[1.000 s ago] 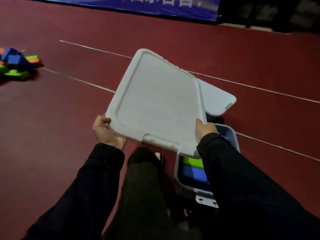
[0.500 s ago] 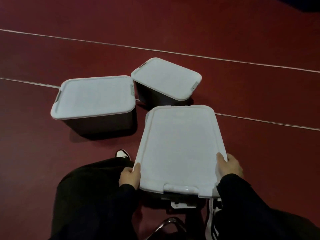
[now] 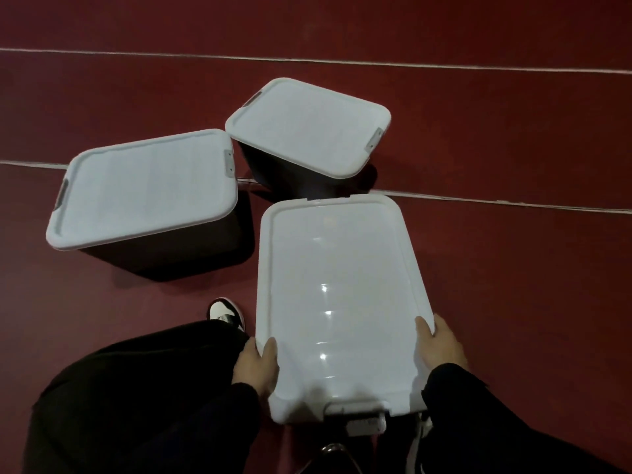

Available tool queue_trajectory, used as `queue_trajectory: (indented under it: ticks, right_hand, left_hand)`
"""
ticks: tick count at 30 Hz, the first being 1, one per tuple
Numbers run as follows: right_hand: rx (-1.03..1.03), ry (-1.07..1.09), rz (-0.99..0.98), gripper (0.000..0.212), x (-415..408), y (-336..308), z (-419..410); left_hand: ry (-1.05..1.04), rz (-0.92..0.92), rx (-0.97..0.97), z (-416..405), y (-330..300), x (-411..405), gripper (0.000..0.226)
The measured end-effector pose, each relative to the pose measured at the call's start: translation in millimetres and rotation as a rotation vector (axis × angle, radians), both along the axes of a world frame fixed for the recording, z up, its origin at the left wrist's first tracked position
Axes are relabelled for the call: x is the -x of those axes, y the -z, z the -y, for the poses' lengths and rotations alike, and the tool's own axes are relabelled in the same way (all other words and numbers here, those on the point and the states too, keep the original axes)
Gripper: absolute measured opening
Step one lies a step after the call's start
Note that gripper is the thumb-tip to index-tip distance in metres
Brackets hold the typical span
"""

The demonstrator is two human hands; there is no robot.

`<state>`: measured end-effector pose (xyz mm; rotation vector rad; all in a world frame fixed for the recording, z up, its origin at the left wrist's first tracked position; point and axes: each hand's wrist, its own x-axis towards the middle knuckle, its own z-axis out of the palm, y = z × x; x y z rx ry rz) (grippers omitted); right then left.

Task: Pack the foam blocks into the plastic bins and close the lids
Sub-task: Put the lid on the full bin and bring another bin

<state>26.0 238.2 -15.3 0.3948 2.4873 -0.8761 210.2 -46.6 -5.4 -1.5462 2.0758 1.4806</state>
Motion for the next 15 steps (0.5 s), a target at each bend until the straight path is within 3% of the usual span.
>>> queue_trajectory:
  ticks: [5, 10, 15]
  right_hand:
    - [0.105, 0.057, 0.047, 0.068, 29, 5, 0]
    - [-0.022, 0.028, 0.071, 0.067, 8, -2, 15]
    - [0.055, 0.07, 0.138, 0.065, -5, 0, -1]
  left_hand:
    - [-0.068, 0.012, 0.052, 6, 12, 5, 0.074]
    - [-0.101, 0.08, 0.052, 7, 1, 18, 0.039]
    - [-0.214, 0.08, 0.019, 1, 5, 25, 0.045]
